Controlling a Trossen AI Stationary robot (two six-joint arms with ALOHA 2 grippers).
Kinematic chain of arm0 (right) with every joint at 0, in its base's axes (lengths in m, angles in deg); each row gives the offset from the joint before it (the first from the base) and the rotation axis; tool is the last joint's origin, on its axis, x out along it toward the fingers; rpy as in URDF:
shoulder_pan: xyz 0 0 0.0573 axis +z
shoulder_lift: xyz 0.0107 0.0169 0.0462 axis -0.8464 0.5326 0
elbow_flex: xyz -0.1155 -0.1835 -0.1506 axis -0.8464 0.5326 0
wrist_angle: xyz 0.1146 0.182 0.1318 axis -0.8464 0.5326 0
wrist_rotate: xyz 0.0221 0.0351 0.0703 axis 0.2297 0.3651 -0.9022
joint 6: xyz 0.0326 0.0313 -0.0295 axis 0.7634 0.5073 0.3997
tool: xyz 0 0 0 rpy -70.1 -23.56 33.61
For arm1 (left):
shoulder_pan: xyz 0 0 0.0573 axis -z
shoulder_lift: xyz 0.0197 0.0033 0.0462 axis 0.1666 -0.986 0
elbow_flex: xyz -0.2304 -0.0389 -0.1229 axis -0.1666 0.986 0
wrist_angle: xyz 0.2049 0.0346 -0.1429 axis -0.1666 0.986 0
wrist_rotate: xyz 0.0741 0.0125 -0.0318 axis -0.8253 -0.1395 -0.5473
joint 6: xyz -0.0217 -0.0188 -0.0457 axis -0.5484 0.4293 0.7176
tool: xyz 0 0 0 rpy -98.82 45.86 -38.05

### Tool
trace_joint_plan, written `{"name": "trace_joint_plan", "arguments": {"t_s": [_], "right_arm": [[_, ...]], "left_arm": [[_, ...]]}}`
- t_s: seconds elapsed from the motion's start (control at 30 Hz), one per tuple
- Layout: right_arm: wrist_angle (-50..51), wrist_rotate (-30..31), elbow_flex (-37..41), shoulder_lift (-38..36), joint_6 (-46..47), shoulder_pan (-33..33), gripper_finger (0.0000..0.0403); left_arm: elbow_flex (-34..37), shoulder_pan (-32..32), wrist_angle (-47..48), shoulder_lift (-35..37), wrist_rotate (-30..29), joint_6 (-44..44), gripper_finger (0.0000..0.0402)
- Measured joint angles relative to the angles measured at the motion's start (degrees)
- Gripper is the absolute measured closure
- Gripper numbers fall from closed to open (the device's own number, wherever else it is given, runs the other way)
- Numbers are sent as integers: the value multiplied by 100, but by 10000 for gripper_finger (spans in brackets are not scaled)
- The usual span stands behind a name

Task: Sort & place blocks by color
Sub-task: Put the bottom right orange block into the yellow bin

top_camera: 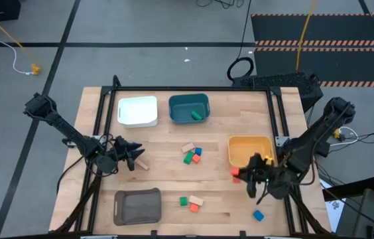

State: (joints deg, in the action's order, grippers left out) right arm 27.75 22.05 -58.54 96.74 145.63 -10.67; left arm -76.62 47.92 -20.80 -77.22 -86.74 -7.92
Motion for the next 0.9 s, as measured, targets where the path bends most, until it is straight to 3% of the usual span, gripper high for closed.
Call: {"name": "trace_joint_plan", "arguments": {"t_s": [0.13,0.37,0.63,0.9], "right_arm": [[33,558,0,-253,-515,-286,377],[737,514,0,-654,-762,-1169,373],[2424,-765,0,-1022,-156,-2004,372],[3641,-1710,0,-1047,409,-2261,371]], "left_arm": [[0,2,0,0,0,2,240],[0,2,0,-1,0,-1,240],[0,1,0,-2,0,2,240],[0,0,0,-2,-2,2,240]]}}
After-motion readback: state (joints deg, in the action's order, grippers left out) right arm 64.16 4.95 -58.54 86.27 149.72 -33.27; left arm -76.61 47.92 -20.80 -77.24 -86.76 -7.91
